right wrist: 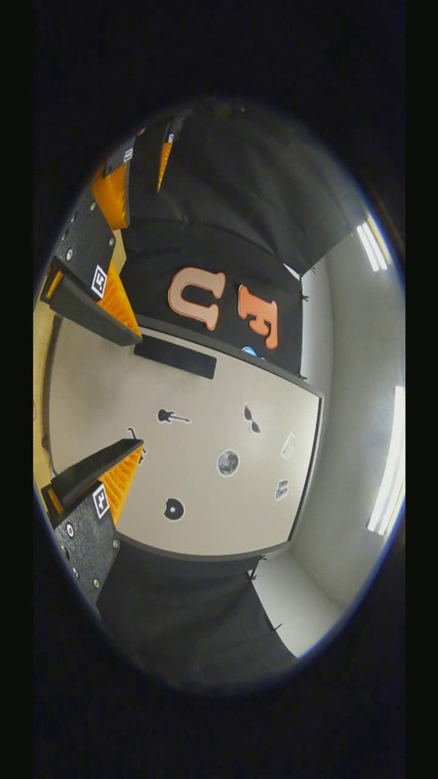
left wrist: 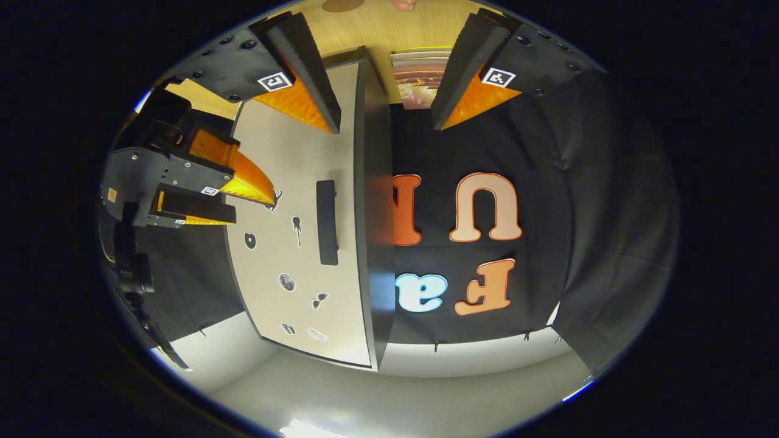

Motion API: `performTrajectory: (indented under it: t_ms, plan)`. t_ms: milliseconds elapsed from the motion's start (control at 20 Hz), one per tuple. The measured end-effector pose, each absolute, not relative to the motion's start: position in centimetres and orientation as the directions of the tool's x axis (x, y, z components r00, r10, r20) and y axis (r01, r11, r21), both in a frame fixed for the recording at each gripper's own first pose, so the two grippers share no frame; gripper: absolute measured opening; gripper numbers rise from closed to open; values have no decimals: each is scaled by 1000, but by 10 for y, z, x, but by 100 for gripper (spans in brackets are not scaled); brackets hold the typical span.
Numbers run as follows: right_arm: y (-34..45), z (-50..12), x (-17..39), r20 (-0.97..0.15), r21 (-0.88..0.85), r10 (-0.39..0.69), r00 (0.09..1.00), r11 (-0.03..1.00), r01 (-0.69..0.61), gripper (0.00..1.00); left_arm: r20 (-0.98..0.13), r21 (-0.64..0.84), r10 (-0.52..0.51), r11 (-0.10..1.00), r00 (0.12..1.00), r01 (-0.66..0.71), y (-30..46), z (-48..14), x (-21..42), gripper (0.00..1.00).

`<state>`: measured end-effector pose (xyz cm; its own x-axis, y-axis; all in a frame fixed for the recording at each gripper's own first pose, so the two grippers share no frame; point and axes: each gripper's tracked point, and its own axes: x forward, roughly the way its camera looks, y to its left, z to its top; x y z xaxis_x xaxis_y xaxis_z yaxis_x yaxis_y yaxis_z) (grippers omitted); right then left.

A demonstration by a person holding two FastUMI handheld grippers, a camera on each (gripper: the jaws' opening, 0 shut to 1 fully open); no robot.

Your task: Open the cabinet door with the right hand, grasp the bottle in the cabinet with the left hand and place it on the coaster, then close the cabinet door with the right hand.

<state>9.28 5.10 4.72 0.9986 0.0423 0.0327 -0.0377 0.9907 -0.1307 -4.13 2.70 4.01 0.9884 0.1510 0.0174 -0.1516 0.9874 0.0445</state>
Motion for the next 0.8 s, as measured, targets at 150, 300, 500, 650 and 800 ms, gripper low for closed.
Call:
performTrajectory:
  t_ms: [150,300,500,650,800]
  plan:
    - [77,57,126,54,-108,69,996,992,-63,95,3,32,149,988,989,-149,35,39,-36,94]
    - [87,55,159,45,-91,57,997,994,-53,95,3,11,165,986,986,-165,47,39,-35,98]
    - [89,44,191,12,-16,22,1000,1000,-21,93,-15,7,174,985,985,-173,58,32,-32,96]
    - [82,37,202,11,46,-11,1000,999,11,88,-20,8,188,982,982,-188,69,29,-32,94]
    - [85,46,202,37,88,-7,999,996,4,66,-30,-4,187,982,982,-187,73,25,-32,97]
